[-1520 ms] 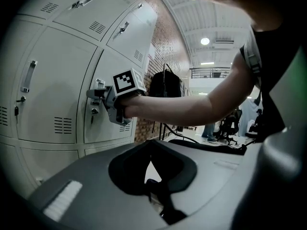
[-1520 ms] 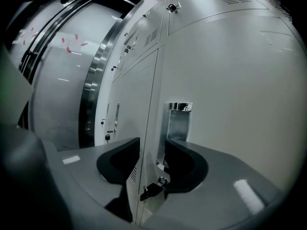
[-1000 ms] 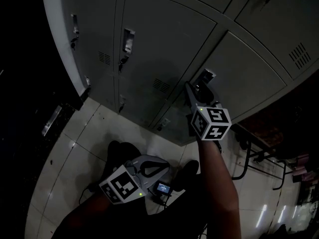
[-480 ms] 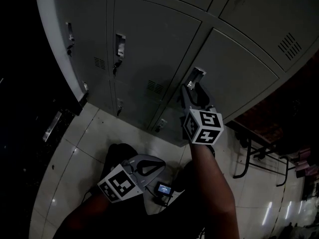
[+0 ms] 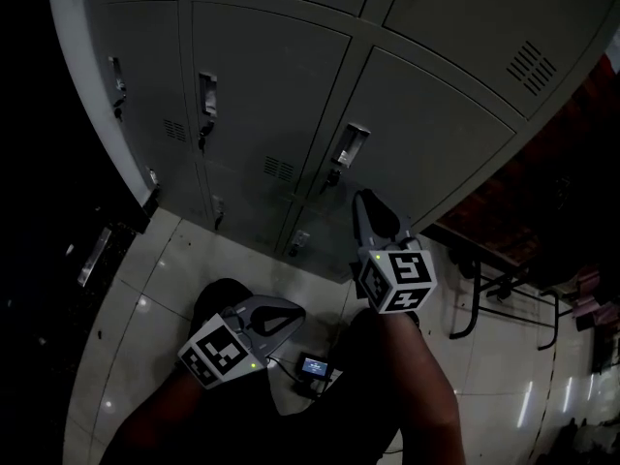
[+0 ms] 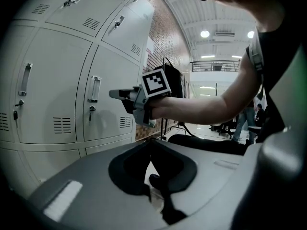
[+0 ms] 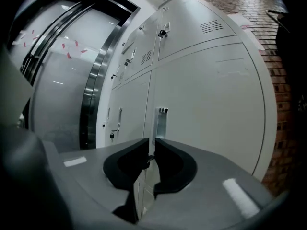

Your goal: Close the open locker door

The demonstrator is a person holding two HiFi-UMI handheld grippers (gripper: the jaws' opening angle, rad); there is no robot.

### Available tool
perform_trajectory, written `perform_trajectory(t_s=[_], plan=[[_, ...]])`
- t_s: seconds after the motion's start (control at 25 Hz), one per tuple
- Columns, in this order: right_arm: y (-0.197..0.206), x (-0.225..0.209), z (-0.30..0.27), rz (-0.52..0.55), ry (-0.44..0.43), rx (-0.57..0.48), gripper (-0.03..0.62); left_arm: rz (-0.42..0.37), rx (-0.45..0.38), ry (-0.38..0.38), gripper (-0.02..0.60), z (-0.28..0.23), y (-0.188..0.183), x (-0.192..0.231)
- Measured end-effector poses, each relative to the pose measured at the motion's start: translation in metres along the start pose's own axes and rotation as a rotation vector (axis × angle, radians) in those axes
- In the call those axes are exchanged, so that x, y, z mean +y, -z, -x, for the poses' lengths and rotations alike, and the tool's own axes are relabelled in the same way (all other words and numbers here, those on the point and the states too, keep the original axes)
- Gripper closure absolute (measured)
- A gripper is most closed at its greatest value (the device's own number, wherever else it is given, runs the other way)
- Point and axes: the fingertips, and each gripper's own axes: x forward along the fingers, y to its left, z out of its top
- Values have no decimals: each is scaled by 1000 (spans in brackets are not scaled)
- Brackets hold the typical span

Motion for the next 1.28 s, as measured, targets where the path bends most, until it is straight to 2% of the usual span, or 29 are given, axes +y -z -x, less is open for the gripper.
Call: perform_trajectory(t_s=[0.16, 0.36, 0.8, 1.04, 1.28], plan=[[10, 6, 32, -9, -46, 14, 586, -1, 5, 4, 569, -2, 1, -1], [29, 12, 77, -48, -112, 9, 591, -6, 15, 2, 569, -4, 1, -2], [81, 5, 168, -111, -121, 115, 591, -8, 36, -1, 569, -9, 2, -4], [82, 16, 189, -48, -171, 115, 591, -20, 38, 7, 569, -21, -3, -2], [89, 32, 215, -84, -237, 98, 591, -12, 46, 16, 569, -24, -1, -10]])
